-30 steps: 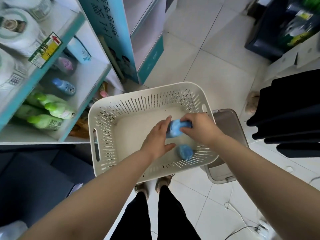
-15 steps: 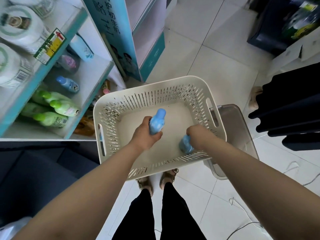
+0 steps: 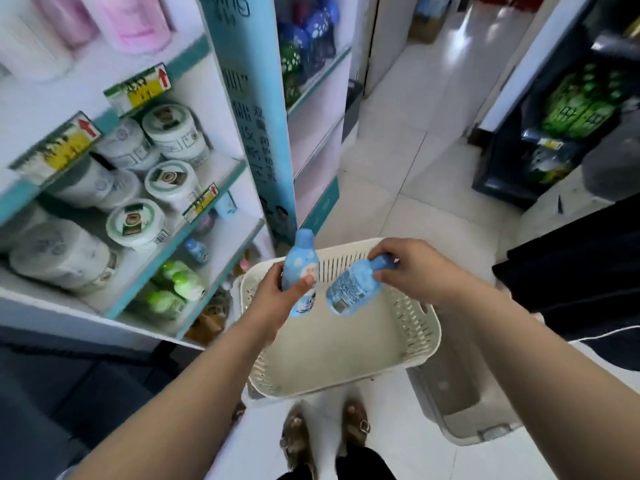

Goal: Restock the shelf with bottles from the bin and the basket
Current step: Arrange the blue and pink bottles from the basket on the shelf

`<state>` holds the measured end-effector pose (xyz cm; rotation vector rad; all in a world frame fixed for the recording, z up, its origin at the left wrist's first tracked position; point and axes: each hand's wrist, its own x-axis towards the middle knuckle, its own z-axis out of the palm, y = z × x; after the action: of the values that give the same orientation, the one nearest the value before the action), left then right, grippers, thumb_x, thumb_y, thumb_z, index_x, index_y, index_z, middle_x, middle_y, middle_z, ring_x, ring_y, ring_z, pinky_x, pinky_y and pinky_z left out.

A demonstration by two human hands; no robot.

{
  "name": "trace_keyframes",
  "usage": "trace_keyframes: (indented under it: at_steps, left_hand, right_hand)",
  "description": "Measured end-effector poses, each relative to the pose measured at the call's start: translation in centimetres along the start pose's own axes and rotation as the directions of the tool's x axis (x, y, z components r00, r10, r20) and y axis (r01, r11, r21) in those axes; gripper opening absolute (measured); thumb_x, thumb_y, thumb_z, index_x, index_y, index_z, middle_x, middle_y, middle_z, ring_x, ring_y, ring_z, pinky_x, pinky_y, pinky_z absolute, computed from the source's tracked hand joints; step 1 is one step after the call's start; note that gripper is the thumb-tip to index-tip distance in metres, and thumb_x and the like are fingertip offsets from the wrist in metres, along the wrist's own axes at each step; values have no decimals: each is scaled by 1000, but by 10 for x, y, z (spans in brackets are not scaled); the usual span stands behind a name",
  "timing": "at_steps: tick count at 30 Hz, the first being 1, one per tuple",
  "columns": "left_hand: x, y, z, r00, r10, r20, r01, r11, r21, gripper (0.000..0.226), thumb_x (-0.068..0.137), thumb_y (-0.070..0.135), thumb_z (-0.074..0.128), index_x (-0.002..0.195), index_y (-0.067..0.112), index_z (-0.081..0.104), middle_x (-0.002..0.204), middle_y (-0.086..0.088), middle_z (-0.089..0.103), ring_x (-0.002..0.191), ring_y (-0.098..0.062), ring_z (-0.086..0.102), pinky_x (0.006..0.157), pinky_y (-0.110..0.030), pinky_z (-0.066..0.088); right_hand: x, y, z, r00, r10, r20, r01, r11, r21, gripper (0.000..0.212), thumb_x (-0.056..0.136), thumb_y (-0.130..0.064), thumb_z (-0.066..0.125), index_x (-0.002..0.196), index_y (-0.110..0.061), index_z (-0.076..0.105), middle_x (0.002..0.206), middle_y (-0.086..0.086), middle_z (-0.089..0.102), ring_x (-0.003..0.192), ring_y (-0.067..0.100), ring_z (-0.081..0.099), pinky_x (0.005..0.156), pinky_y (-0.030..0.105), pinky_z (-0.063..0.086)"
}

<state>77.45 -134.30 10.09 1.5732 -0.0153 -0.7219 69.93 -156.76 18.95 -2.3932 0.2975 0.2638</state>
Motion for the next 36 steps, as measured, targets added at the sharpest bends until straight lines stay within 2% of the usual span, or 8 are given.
trace_keyframes:
  at_steps: [4, 7, 10, 14, 17, 20, 24, 36]
  left_hand:
    - [-30, 27, -14, 997, 55, -55, -57, 998, -36, 31, 82, 34, 72, 109, 30, 56, 110, -5, 69, 97, -24, 68, 88, -45, 53]
    - [-59, 41, -17, 988, 88, -130, -98, 992, -80, 34, 86, 32, 65, 117, 23, 55, 110, -8, 69, 92, -26, 69, 82, -44, 55]
    - [-90, 49, -18, 977, 95, -190, -126, 979, -159, 51, 78, 39, 69, 121, 16, 54, 109, -12, 69, 94, -32, 68, 83, -50, 54]
    - [-140, 54, -12, 943, 121, -310, -187, 963, -192, 29, 89, 31, 62, 114, 17, 56, 103, -15, 70, 81, -29, 66, 60, -32, 49]
    - [-181, 52, -15, 899, 169, -405, -291, 920, -262, 41, 86, 32, 66, 121, 13, 54, 110, -17, 68, 95, -36, 66, 78, -47, 55]
    - [-228, 46, -24, 825, 224, -518, -383, 896, -223, 72, 65, 48, 81, 121, 13, 54, 114, -18, 66, 106, -41, 62, 93, -62, 46]
    - [-297, 34, -41, 721, 277, -635, -467, 871, -151, 87, 55, 44, 88, 125, 8, 50, 119, -20, 63, 110, -37, 61, 94, -53, 49]
    - [-542, -22, -95, 367, 237, -900, -522, 853, 12, 44, 75, 28, 77, 113, 19, 57, 106, -13, 70, 100, -31, 66, 87, -46, 54]
  right_hand:
    - [-9, -39, -25, 990, -140, -31, 141, 989, 47, 11, 84, -17, 66, 93, -20, 63, 87, -8, 64, 75, 15, 59, 79, 33, 51]
    - [-8, -68, -35, 973, -225, -56, 219, 971, -94, 27, 85, -35, 62, 83, -8, 60, 78, 6, 64, 74, 24, 61, 72, 40, 51]
    - [-15, -101, -40, 934, -349, -74, 313, 901, -302, 38, 87, -51, 55, 69, -18, 46, 68, -2, 52, 69, 21, 51, 62, 35, 41]
    - [-36, -148, -42, 839, -537, -90, 483, 810, -332, 43, 86, -55, 55, 71, -15, 45, 70, 2, 49, 70, 23, 46, 55, 33, 29]
    - [-53, -182, -36, 771, -632, -76, 563, 733, -383, 50, 83, -62, 54, 68, -15, 44, 65, 0, 44, 70, 24, 45, 58, 32, 29]
    - [-74, -218, -20, 698, -713, -70, 638, 664, -390, 56, 82, -66, 51, 59, -16, 35, 62, 2, 42, 69, 26, 44, 58, 31, 27]
    - [-114, -271, 13, 579, -815, -14, 750, 539, -382, 60, 83, -65, 50, 56, -15, 33, 55, 0, 37, 65, 27, 42, 53, 33, 22]
    - [-281, -409, 136, 187, -972, 143, 975, 167, -145, 60, 80, -66, 53, 56, -14, 36, 52, 1, 39, 54, 22, 41, 46, 32, 23]
